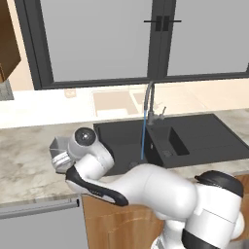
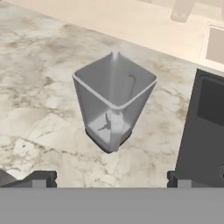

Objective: Turn on the sink faucet and place the jug under the water for a few seconds to fill it up.

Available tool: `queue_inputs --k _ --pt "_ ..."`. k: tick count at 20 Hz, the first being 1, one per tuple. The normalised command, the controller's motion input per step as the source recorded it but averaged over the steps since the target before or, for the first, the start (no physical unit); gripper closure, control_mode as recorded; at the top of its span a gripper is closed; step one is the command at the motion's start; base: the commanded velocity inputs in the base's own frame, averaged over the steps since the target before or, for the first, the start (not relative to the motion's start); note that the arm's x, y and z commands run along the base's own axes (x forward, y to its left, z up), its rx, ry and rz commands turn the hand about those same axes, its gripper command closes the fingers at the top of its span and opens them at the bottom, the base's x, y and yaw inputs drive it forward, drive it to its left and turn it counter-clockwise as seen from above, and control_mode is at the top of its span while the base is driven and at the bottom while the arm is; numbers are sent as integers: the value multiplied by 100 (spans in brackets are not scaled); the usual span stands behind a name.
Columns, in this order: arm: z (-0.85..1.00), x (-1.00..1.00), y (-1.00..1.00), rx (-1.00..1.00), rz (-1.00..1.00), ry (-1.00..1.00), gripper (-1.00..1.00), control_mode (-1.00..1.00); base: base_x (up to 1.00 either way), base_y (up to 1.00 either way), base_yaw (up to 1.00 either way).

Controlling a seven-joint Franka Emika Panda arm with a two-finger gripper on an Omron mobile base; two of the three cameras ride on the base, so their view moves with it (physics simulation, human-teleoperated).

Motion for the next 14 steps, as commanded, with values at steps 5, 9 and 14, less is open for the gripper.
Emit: queue_inputs --k 5,9,14 --pt "-4 16 0 3 1 0 -100 -100 0 0 0" --pt "-8 16 0 2 0 0 -100 -100 0 0 0" --pt "-11 20 4 1 0 0 -100 -100 0 0 0"
